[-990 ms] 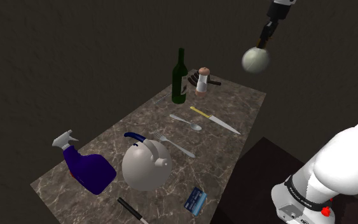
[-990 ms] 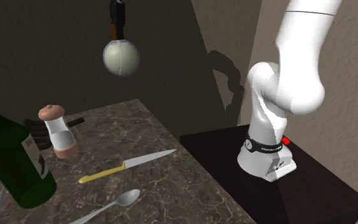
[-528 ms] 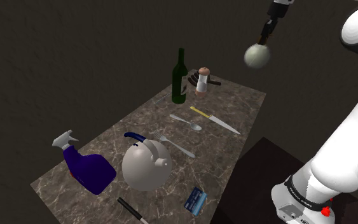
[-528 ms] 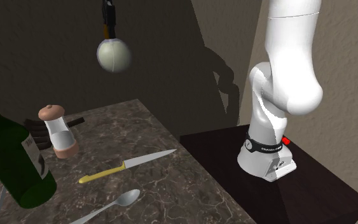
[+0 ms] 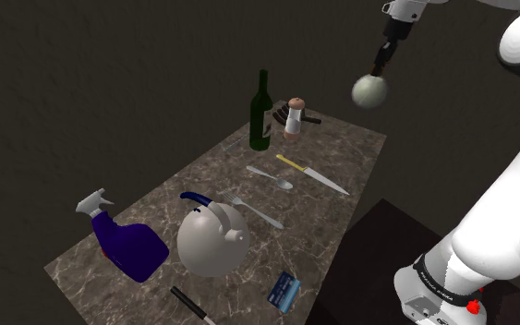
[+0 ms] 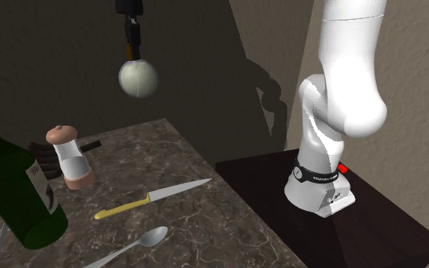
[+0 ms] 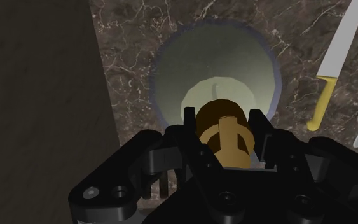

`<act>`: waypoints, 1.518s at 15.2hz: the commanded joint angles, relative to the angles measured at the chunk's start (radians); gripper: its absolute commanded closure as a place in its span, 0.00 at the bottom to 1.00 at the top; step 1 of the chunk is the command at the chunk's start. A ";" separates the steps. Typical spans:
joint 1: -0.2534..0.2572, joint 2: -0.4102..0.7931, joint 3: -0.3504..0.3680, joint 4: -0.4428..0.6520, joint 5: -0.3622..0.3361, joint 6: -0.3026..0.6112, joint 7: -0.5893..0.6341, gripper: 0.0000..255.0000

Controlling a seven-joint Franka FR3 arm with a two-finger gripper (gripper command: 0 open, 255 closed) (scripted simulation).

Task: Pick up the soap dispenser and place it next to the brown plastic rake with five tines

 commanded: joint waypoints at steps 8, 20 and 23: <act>0.007 -0.010 0.004 -0.134 -0.002 0.126 -0.007 1.00; 0.008 0.010 0.008 -0.272 0.016 0.281 -0.029 1.00; 0.008 0.021 0.009 -0.300 0.024 0.318 -0.037 1.00</act>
